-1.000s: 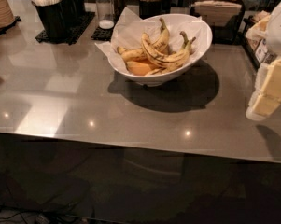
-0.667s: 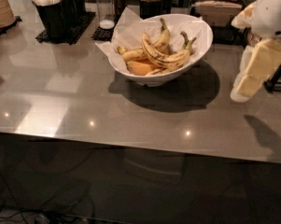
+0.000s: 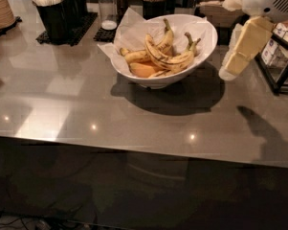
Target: Pick banana from white bowl
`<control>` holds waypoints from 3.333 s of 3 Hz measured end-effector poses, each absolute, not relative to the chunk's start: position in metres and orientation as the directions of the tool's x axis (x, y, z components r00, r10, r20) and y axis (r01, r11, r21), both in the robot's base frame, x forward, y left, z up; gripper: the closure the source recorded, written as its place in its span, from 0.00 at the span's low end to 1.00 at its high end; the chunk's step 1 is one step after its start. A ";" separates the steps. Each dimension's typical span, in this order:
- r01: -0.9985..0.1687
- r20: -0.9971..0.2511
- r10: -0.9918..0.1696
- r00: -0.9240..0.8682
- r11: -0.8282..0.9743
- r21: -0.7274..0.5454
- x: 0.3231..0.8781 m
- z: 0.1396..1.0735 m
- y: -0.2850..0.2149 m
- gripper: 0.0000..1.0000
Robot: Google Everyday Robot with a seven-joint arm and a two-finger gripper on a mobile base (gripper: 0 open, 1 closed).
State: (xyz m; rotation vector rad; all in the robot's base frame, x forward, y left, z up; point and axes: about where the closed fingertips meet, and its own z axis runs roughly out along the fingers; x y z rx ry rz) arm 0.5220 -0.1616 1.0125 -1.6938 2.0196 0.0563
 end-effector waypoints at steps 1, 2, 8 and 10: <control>-0.929 -0.413 -0.904 -0.107 0.239 -0.283 0.525 1.012 -0.159 0.00; -0.918 -0.498 -0.855 -0.146 0.305 -0.255 0.559 1.008 -0.150 0.00; -0.914 -0.641 -0.725 -0.253 0.397 -0.088 0.661 0.947 -0.099 0.00; -0.914 -0.640 -0.721 -0.265 0.400 -0.072 0.658 0.923 -0.076 0.00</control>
Offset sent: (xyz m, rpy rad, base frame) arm 0.0921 0.0187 -0.0184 0.2552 0.0169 -0.1199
